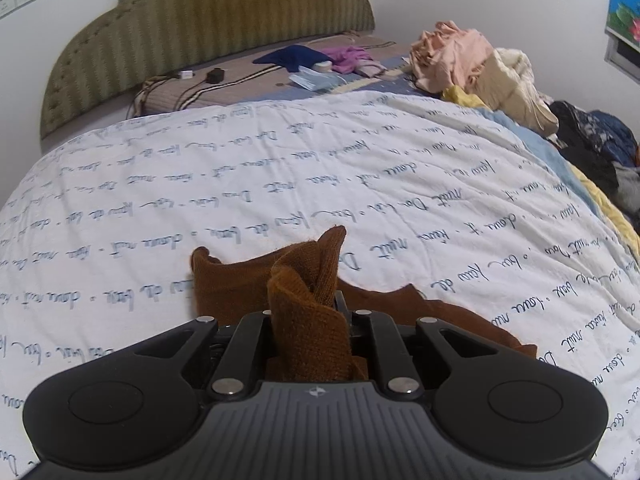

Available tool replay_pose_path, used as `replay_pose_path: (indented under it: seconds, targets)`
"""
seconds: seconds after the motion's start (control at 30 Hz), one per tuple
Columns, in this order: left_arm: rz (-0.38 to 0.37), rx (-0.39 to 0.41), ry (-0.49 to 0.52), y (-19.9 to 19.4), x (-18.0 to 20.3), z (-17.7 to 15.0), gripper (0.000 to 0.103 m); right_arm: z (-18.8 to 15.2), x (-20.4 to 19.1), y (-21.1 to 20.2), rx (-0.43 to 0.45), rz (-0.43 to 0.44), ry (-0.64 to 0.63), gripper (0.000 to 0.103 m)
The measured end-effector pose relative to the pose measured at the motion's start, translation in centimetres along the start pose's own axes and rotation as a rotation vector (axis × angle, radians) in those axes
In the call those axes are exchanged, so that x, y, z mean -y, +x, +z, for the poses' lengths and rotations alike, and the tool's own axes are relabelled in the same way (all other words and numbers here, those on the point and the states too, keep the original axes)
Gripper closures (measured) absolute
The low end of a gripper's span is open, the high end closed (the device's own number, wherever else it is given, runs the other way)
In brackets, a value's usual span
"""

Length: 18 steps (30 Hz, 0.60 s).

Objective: Fold small clothes
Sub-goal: 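Lift the held sweater edge with both grippers and fold it over the sweater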

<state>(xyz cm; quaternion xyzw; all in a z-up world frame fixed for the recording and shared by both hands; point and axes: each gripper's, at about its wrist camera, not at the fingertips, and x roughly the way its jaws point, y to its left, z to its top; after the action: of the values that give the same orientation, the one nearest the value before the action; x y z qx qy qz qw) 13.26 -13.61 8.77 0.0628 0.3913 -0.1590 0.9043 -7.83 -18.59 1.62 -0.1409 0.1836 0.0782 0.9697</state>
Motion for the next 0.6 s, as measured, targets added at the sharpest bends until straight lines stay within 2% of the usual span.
replay_pose_path:
  seconds: [0.4,0.6]
  targets:
    - [-0.011,-0.041,0.072,3.0,5.4,-0.3,0.09,-2.2,3.3,0.0,-0.044,-0.025,0.096,0.094]
    - [-0.01,-0.076,0.091,4.6,6.8,-0.7,0.09,-3.2,4.5,0.2,-0.073,0.001,0.167,0.094]
